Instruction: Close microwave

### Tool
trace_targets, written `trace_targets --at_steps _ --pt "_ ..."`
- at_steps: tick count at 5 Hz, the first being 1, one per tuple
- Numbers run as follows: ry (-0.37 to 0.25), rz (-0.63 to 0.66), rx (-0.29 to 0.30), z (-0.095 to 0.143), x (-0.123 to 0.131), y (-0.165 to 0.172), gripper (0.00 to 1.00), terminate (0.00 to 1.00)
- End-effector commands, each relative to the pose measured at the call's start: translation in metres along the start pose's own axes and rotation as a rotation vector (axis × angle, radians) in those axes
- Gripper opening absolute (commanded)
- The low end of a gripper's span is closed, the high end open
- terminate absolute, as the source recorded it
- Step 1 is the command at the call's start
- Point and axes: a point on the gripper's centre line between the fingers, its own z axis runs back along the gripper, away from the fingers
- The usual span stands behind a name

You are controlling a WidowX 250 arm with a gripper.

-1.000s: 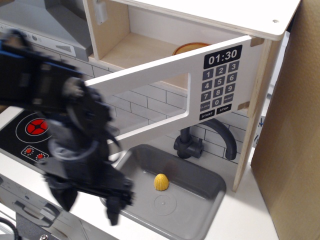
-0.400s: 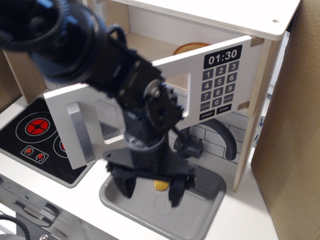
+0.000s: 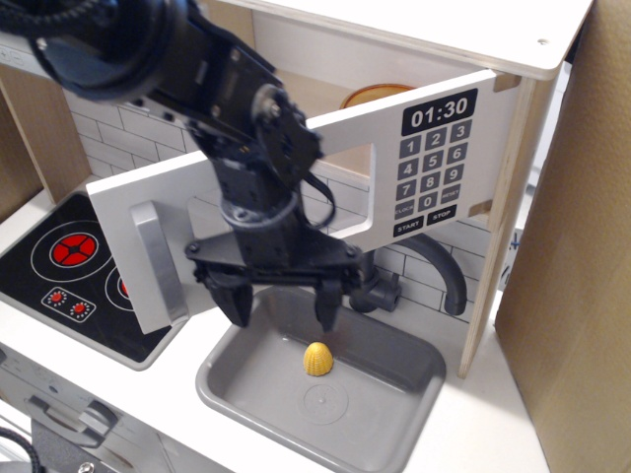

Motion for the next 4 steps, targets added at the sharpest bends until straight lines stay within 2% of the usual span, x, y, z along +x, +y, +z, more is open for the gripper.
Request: trace_targets --at_steps 1,3,4 --pt "-0.125 -0.044 -0.034 0.014 0.036 0.02 1.0 0.0" --pt "-0.229 -0.06 -0.019 0.009 0.082 0.032 1.0 0.0" --pt "-0.256 -0.042 -0.024 0.011 0.101 0.033 1.0 0.0"
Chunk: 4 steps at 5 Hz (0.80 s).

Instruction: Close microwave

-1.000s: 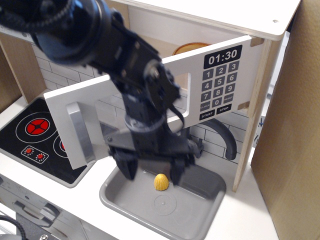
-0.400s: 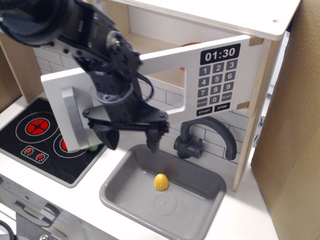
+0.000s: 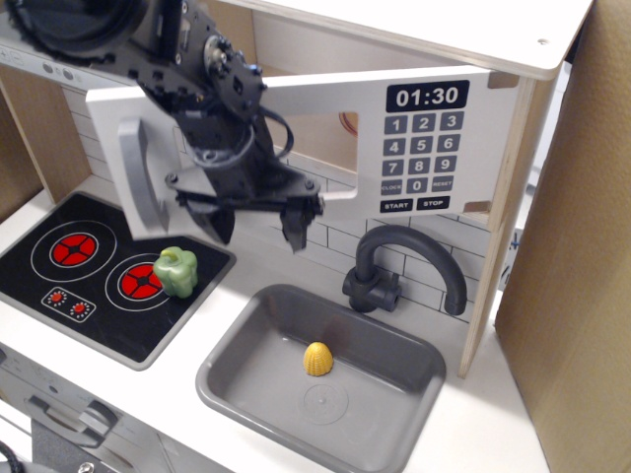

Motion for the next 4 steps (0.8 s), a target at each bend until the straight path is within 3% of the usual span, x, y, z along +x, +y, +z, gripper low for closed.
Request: trace_targets --at_steps 1,4 --pt "-0.089 0.024 0.005 0.004 0.051 0.006 1.0 0.0" --pt "-0.112 0.075 0.002 0.002 0.083 0.01 1.0 0.0"
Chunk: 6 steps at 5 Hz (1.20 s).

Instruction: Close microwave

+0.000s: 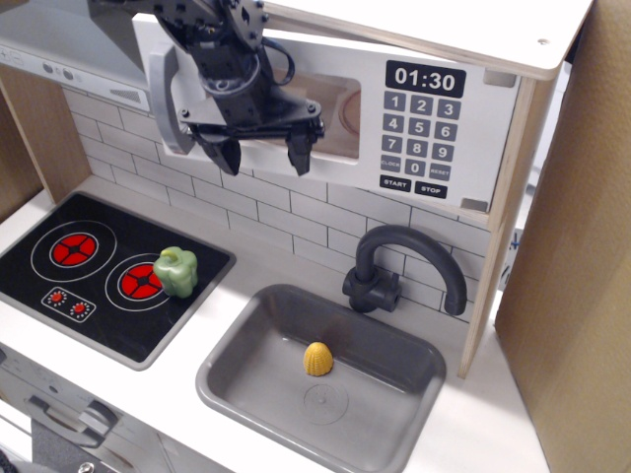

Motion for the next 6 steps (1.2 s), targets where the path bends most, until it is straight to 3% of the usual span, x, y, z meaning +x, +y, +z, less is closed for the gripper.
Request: trace_targets --at_steps 1,3,6 --pt "-0.061 0.007 -0.005 0.01 0.026 0.002 1.0 0.0" --pt "-0.127 -0.004 -0.002 0.005 0.035 0.003 1.0 0.0" --pt "-0.164 0.03 -0.006 0.004 0.054 0.003 1.0 0.0"
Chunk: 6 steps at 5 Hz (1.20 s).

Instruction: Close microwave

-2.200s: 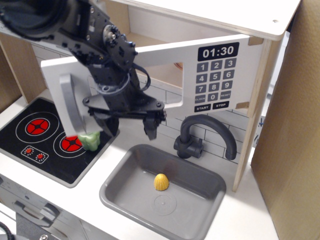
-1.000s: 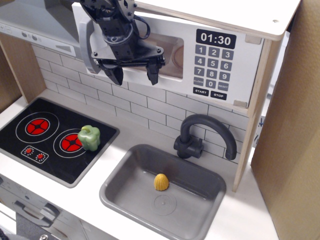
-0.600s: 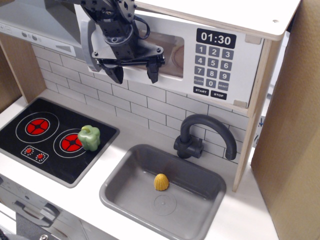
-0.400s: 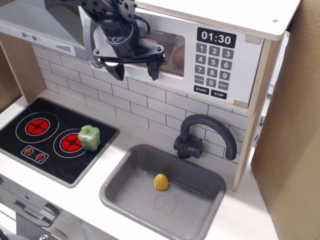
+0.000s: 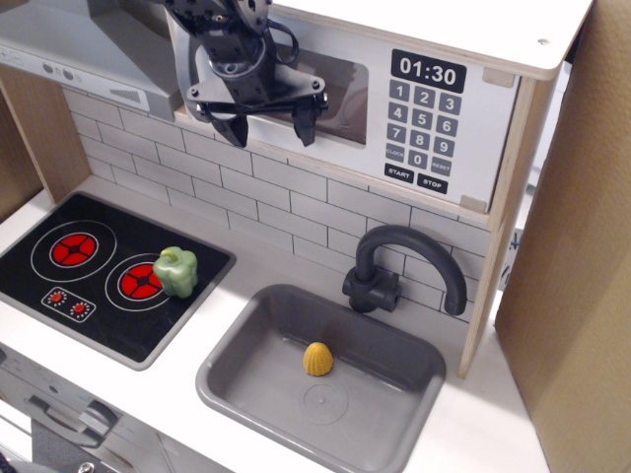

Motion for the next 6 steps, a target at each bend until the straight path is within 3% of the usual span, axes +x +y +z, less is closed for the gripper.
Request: trace_targets --at_steps 1,2,3,4,5,6 --pt "-0.059 0.027 -0.003 0.01 0.028 0.003 1.0 0.0" --pt "-0.052 -0.023 -0.019 0.021 0.007 0.002 1.0 0.0" --pt "0.023 -0.046 -0.045 0.037 -0.024 0.003 1.0 0.0" --pt "0.089 -0.075 -0.034 0.053 -0.053 0.004 1.0 0.0" --pt "0.089 -0.075 -0.034 0.053 -0.053 0.004 1.0 0.0" --pt "0.089 -0.075 -0.034 0.053 -0.053 0.004 1.0 1.0"
